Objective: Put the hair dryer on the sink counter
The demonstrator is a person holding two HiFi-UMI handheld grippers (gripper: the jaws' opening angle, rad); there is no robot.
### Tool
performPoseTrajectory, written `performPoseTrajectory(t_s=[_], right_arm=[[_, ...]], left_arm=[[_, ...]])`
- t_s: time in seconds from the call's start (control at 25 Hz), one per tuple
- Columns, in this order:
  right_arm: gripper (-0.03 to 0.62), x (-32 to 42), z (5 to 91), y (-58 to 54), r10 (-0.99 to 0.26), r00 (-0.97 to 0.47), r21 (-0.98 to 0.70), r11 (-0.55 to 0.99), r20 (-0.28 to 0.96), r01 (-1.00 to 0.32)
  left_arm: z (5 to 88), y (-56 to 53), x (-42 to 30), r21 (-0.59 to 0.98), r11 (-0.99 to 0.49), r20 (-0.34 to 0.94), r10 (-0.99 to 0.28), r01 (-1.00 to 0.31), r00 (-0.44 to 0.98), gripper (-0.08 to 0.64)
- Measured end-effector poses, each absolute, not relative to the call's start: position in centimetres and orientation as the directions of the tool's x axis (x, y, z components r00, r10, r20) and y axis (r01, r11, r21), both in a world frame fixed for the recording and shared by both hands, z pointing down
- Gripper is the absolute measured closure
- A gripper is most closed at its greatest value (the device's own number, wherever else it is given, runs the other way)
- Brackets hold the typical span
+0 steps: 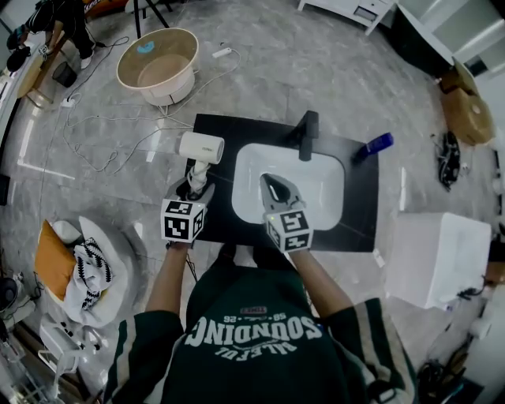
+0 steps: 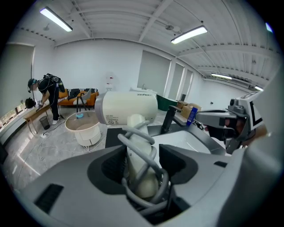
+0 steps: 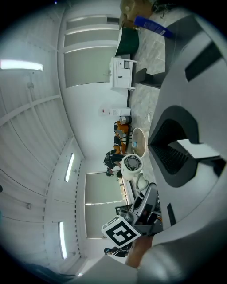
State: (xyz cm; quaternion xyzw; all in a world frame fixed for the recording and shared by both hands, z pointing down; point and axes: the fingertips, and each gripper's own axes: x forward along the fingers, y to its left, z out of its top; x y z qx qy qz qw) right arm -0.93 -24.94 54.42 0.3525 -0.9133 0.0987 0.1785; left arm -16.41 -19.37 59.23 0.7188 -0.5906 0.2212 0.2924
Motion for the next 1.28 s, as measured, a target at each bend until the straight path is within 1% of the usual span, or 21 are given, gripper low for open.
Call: performPoseTrajectory(t_s=[0.32,0.68,0.92,1.28], right_arm=[[0.592,0.2,56.7,-24.8,-0.568,-0.687,-0.078,0.742,0.452,-0.665],[0.592,1.6,58.4,-25.3,-0.551,-0.678,-0.087,0.742,0.486,-0.665],[0.592,2.0,59.0,-26.0,-0.544,-0.672,-0.092,0.739,0.503,-0.668],[0.592,2.2,59.4,-27.2,-0.551,-0.657,-0.086,0.73,0.515,-0.679]], left_arm=[[62.3,-19.0,-14.9,0.191,-0.098,0.699,-0.685,-0.977,0.205,0.336],[65.8,-19.1,-13.6,0.209,-0.068,0.733,-0.649,-0.976,0.203,0.336],[67.3,-20.8,-14.0,0.219,-0.041,0.743,-0.64,-0.975,0.194,0.336],[69.5,-24.2,-15.0,0.205,-0.046,0.763,-0.618,-0.978,0.189,0.336]])
